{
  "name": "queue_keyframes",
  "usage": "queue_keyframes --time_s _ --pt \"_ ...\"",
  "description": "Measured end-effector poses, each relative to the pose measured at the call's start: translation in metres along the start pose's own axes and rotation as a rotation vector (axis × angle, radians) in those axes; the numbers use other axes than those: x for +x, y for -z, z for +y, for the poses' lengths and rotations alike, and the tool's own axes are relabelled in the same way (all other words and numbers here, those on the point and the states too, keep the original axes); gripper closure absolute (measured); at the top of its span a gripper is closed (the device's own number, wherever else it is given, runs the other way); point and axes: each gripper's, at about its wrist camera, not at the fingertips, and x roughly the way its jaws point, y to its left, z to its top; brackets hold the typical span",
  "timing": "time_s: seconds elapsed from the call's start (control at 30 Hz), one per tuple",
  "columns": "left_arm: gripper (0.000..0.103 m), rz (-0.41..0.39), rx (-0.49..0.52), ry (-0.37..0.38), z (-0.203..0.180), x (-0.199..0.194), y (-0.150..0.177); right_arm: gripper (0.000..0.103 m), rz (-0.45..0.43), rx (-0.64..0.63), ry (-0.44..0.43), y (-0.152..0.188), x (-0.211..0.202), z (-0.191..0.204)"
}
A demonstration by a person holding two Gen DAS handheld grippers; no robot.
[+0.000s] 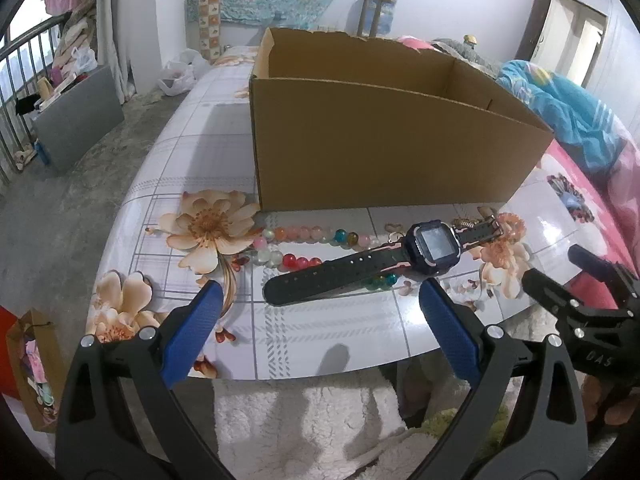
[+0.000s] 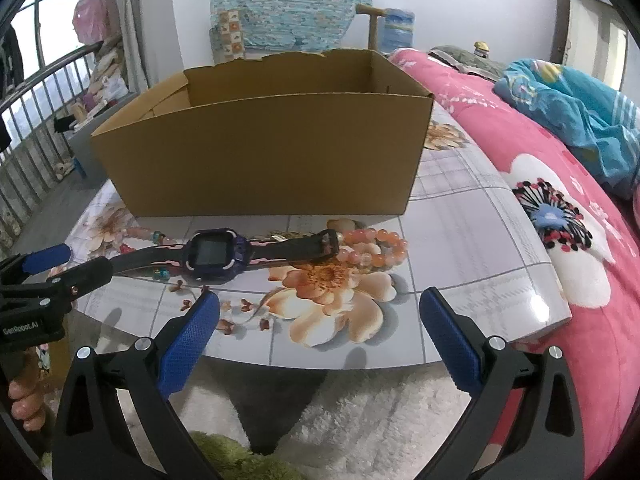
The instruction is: Organize jewelry
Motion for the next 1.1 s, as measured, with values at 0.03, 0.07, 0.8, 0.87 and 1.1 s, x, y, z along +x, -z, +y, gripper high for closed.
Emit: queue_keyframes --time_s 0.03,0.07,0.8,0.87,1.1 --pt "0.008 -0.001 -0.003 0.002 0.000 -0.001 0.000 0.005 -0.005 -0.003 -0.001 0.000 0.000 0.001" --pt "0.008 -0.003 -0.004 0.008 0.001 -0.001 -0.001 0.005 -0.008 -0.003 -0.006 0.000 0.000 0.002" --pt "0.008 -0.005 -0.016 0.028 0.002 -0.004 0.002 0.005 -0.045 -0.002 -0.019 -0.003 -0.010 0.003" --pt "0.008 -0.004 -0.017 0.022 0.002 -0.003 0.003 0.005 -0.048 0.003 -0.028 -0.004 -0.011 0.002" --pt "0.008 -0.012 -0.014 -0.002 0.005 -0.004 0.003 0.005 -0.059 0.029 -0.107 -0.004 -0.012 -0.002"
